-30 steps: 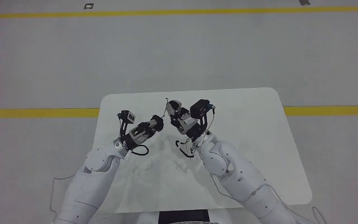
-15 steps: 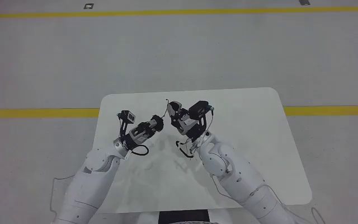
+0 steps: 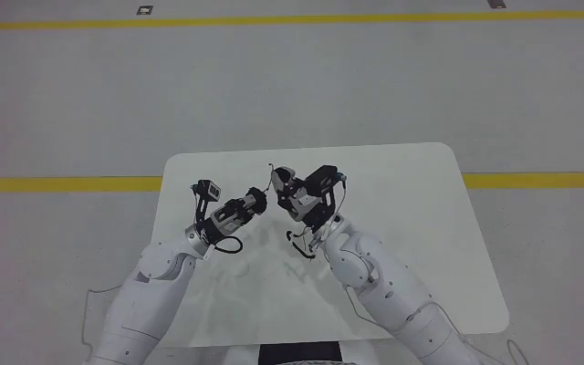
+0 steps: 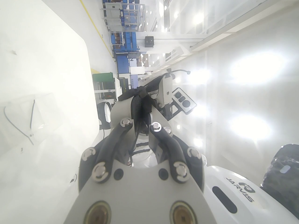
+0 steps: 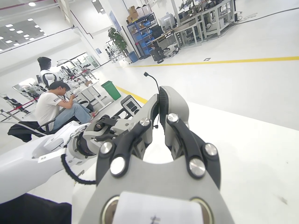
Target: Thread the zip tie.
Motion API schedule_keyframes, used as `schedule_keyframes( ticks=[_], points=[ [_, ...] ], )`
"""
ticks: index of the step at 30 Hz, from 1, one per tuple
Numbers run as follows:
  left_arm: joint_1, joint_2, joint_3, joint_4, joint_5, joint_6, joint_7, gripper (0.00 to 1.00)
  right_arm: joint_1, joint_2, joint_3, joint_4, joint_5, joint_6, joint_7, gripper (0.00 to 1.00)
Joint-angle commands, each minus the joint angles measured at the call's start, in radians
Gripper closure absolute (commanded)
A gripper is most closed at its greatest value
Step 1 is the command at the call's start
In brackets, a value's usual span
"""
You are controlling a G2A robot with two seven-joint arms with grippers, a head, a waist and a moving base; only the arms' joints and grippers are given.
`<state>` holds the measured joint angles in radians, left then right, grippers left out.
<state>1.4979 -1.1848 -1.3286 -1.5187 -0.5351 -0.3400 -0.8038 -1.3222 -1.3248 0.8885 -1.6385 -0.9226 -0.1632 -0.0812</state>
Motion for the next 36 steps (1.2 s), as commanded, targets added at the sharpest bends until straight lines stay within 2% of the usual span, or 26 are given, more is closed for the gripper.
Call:
schedule_keyframes(
  ticks=[1, 13, 16, 36],
  points=[
    [0.000, 0.000, 0.000, 0.000, 0.000, 0.000, 0.000, 1.00, -0.001, -0.001, -0.001, 0.001, -0.011, 0.002, 0.006, 1.00],
    [0.000, 0.000, 0.000, 0.000, 0.000, 0.000, 0.000, 1.00, -0.017, -0.004, 0.012, -0.001, -0.029, -0.002, 0.025, 1.00],
    [-0.001, 0.000, 0.010, -0.011, 0.008, 0.009, 0.023, 1.00, -0.021, -0.005, 0.016, -0.004, -0.031, -0.005, 0.026, 1.00],
    [0.000, 0.013, 0.009, -0.028, 0.015, 0.000, 0.032, 1.00, -0.036, -0.011, 0.025, -0.008, -0.020, -0.047, 0.046, 1.00]
  ],
)
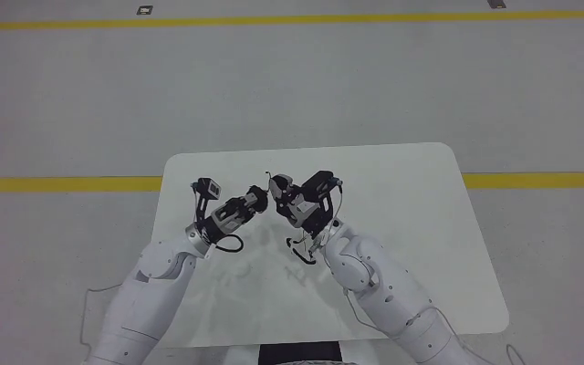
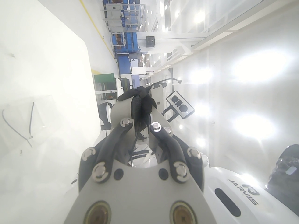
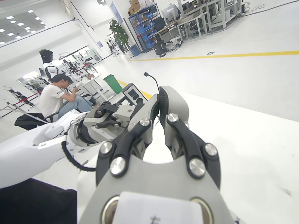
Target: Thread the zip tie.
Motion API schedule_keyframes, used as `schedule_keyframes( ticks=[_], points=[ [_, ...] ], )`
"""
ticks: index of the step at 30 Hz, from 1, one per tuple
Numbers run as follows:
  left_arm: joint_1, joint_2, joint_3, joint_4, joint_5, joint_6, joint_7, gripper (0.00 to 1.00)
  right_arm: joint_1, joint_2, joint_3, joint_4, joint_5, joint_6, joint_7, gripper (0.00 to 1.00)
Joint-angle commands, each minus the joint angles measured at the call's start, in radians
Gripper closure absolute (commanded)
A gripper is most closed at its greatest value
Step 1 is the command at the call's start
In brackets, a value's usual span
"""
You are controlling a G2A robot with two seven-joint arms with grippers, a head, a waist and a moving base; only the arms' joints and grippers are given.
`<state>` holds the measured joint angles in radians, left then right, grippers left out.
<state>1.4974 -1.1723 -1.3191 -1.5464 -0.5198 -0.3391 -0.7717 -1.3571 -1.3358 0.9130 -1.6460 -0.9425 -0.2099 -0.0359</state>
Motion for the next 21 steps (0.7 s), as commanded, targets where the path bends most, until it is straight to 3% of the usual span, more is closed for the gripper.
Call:
schedule_keyframes(
  ticks=[1, 5, 7, 8, 17, 21],
  points=[
    [0.000, 0.001, 0.000, -0.001, -0.001, -0.001, 0.001, 1.00, -0.001, 0.000, 0.001, -0.001, 0.000, -0.001, 0.002, 1.00],
    [0.000, 0.003, 0.001, -0.003, 0.000, -0.001, 0.002, 1.00, -0.004, -0.001, 0.004, -0.002, 0.000, -0.004, 0.006, 1.00],
    [0.001, 0.004, 0.002, -0.003, 0.000, -0.001, 0.002, 1.00, -0.006, -0.002, 0.006, -0.003, -0.001, -0.004, 0.006, 0.52],
    [0.001, 0.005, 0.003, -0.004, 0.000, -0.001, 0.002, 1.00, -0.006, -0.002, 0.007, -0.005, -0.001, -0.005, 0.006, 0.00],
    [0.003, 0.009, -0.002, -0.023, -0.027, 0.007, 0.004, 1.00, -0.021, -0.002, 0.030, -0.020, -0.023, 0.004, -0.044, 0.00],
    [0.009, 0.014, -0.014, -0.044, -0.102, 0.046, -0.043, 1.00, -0.031, -0.001, 0.042, -0.020, -0.061, 0.018, -0.081, 0.00]
  ],
)
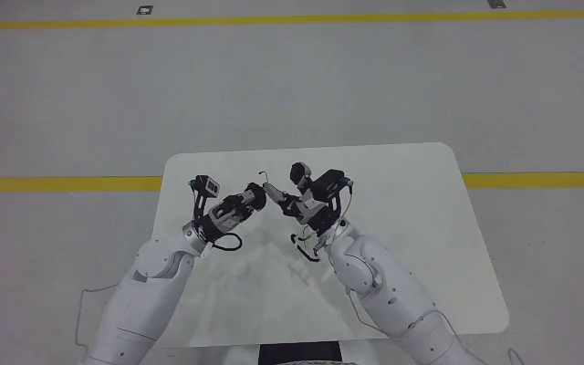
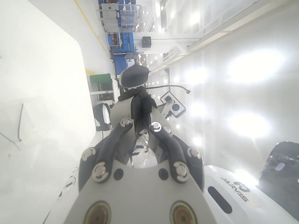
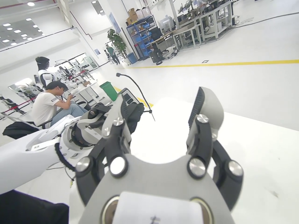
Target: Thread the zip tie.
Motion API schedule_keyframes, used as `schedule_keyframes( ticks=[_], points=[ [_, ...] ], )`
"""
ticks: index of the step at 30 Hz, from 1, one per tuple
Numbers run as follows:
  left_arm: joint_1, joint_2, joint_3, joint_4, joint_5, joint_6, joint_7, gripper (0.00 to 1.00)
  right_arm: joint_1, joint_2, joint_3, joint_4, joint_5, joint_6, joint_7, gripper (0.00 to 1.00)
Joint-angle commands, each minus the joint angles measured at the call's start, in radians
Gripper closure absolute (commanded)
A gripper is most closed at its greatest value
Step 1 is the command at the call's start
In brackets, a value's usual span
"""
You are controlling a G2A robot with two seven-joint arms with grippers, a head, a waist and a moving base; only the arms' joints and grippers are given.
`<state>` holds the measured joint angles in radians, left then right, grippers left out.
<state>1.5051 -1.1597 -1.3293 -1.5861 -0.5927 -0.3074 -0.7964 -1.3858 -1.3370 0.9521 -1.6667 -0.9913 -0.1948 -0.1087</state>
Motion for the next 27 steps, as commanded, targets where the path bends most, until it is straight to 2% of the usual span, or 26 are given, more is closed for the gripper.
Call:
schedule_keyframes(
  ticks=[1, 7, 11, 14, 15, 16, 24, 27],
  points=[
    [0.003, 0.002, -0.007, -0.008, -0.056, 0.026, -0.039, 1.00, -0.003, 0.001, 0.008, 0.002, -0.029, 0.008, -0.012, 0.00],
    [0.003, 0.011, -0.041, 0.012, -0.223, 0.116, -0.175, 1.00, -0.005, 0.012, 0.038, 0.011, -0.173, 0.030, -0.013, 0.00],
    [0.000, 0.017, -0.060, 0.039, -0.254, 0.146, -0.215, 1.00, -0.008, 0.013, 0.053, 0.014, -0.202, 0.049, -0.023, 0.00],
    [-0.001, 0.019, -0.071, 0.056, -0.314, 0.175, -0.243, 1.00, -0.010, 0.014, 0.059, 0.018, -0.218, 0.049, -0.026, 0.00],
    [-0.005, 0.021, -0.070, 0.061, -0.308, 0.201, -0.261, 1.00, -0.009, 0.015, 0.060, 0.023, -0.230, 0.050, -0.016, 0.00],
    [-0.018, 0.027, -0.080, 0.059, -0.239, 0.195, -0.271, 1.00, -0.009, 0.015, 0.060, 0.023, -0.230, 0.050, -0.016, 0.00],
    [-0.018, 0.027, -0.080, 0.059, -0.239, 0.195, -0.271, 1.00, -0.009, 0.015, 0.060, 0.023, -0.230, 0.050, -0.016, 0.00],
    [-0.018, 0.024, -0.086, 0.078, -0.316, 0.234, -0.224, 1.00, -0.009, 0.019, 0.059, 0.019, -0.302, 0.050, -0.036, 0.00]
  ],
)
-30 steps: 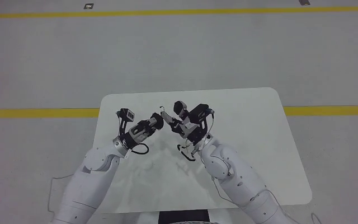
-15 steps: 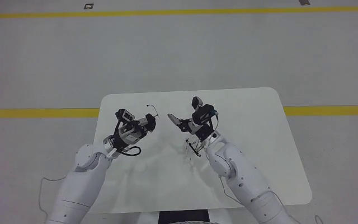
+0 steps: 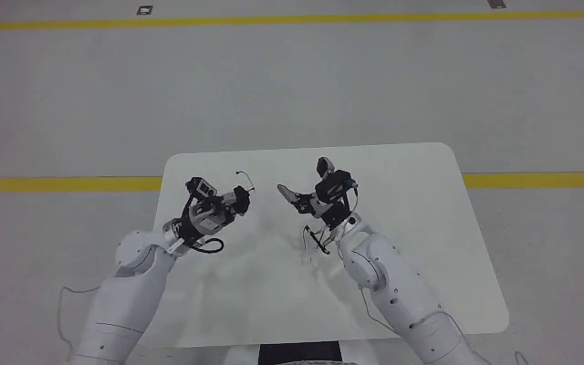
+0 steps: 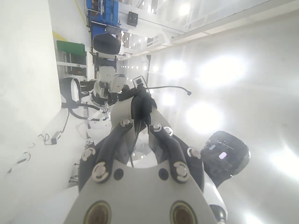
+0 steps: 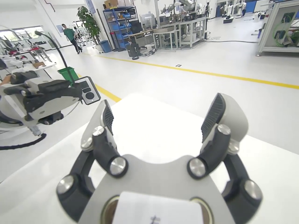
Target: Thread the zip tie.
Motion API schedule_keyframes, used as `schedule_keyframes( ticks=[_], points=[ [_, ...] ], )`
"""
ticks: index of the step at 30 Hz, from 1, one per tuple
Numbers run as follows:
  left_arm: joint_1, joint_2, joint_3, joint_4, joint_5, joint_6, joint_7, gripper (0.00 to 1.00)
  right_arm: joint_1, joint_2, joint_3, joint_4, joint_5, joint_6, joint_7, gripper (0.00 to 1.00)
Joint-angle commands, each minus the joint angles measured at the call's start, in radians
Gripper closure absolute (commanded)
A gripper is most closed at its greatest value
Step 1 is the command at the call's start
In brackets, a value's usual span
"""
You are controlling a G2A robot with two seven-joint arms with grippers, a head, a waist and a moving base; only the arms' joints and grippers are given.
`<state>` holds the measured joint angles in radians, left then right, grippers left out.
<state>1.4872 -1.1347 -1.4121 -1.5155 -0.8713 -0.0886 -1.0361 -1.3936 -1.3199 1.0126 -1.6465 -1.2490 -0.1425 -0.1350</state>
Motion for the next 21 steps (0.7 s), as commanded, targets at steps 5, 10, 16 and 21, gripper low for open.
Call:
schedule_keyframes(
  ticks=[5, 10, 16, 21],
  points=[
    [0.022, -0.003, -0.011, 0.031, -0.225, 0.141, 0.002, 1.00, -0.006, 0.012, -0.008, -0.005, -0.218, -0.030, -0.037, 0.00],
    [0.031, -0.006, 0.010, 0.046, -0.318, 0.229, -0.028, 1.00, 0.002, 0.012, -0.028, 0.007, -0.263, -0.050, -0.063, 0.00],
    [0.018, -0.005, 0.025, 0.042, -0.279, 0.212, -0.060, 1.00, 0.016, 0.008, -0.038, 0.023, -0.241, -0.064, -0.071, 0.00],
    [0.020, -0.009, 0.033, 0.035, -0.319, 0.225, -0.041, 1.00, 0.016, 0.008, -0.038, 0.023, -0.241, -0.064, -0.071, 0.00]
  ],
)
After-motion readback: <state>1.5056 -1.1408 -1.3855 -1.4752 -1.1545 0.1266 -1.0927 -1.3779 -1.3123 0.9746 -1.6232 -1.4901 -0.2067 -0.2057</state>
